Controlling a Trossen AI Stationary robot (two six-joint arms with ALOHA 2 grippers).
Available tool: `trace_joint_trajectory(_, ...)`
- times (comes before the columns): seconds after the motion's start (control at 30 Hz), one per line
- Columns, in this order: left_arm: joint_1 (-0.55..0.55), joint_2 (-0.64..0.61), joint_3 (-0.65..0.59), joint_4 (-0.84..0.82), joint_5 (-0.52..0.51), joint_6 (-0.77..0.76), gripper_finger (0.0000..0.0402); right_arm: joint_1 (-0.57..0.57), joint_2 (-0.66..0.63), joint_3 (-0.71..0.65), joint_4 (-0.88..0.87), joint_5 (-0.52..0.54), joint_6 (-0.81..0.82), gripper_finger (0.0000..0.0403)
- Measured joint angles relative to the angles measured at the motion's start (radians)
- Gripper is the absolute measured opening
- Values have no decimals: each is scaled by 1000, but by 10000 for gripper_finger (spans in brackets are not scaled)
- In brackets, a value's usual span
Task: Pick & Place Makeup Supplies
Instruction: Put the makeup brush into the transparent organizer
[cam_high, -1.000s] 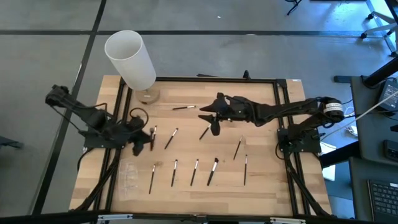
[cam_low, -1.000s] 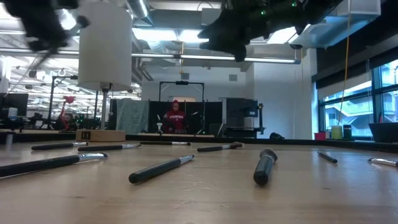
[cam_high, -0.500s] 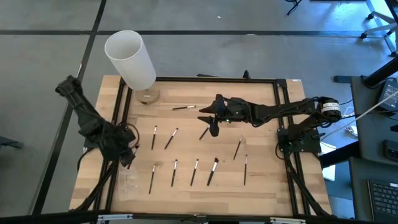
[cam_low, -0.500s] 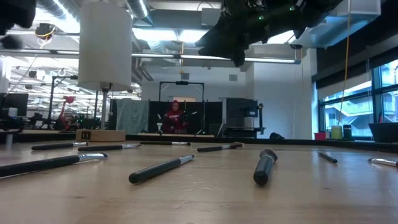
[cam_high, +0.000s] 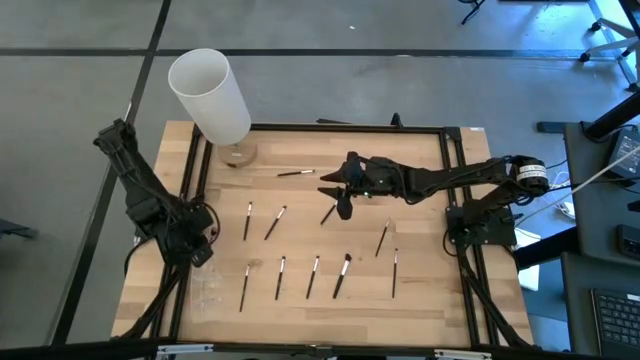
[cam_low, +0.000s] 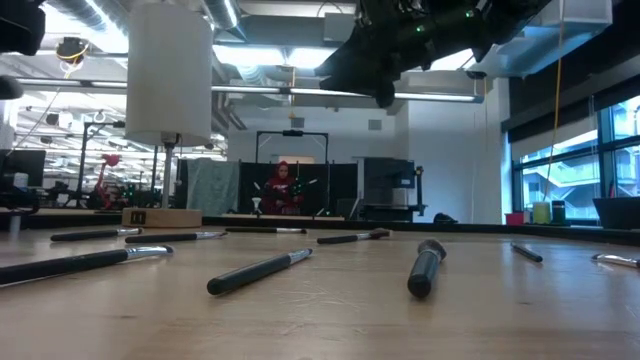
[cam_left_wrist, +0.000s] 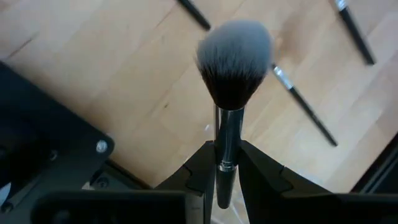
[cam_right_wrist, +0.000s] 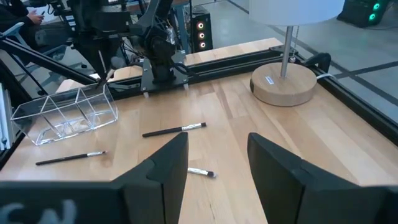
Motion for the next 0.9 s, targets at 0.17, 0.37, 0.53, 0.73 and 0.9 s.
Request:
trace_joint_trajectory(0.17,0,35,0,4,33,0,76,0,0,0,-15,0,2,165)
trace_joint_trajectory(0.37,1,54,0,9,40,-5,101,0,0,0,-16,0,2,165)
trace_joint_trajectory(0.53,1,54,0,30,34,-22,124,0,0,0,1,0,-14,165)
trace_joint_trajectory(0.73,1,77,0,50,46,-31,136,0,0,0,-1,0,-23,165)
trace_joint_trajectory(0.9,1,93,0,48,58,-22,134,0,0,0,-2,0,-24,165)
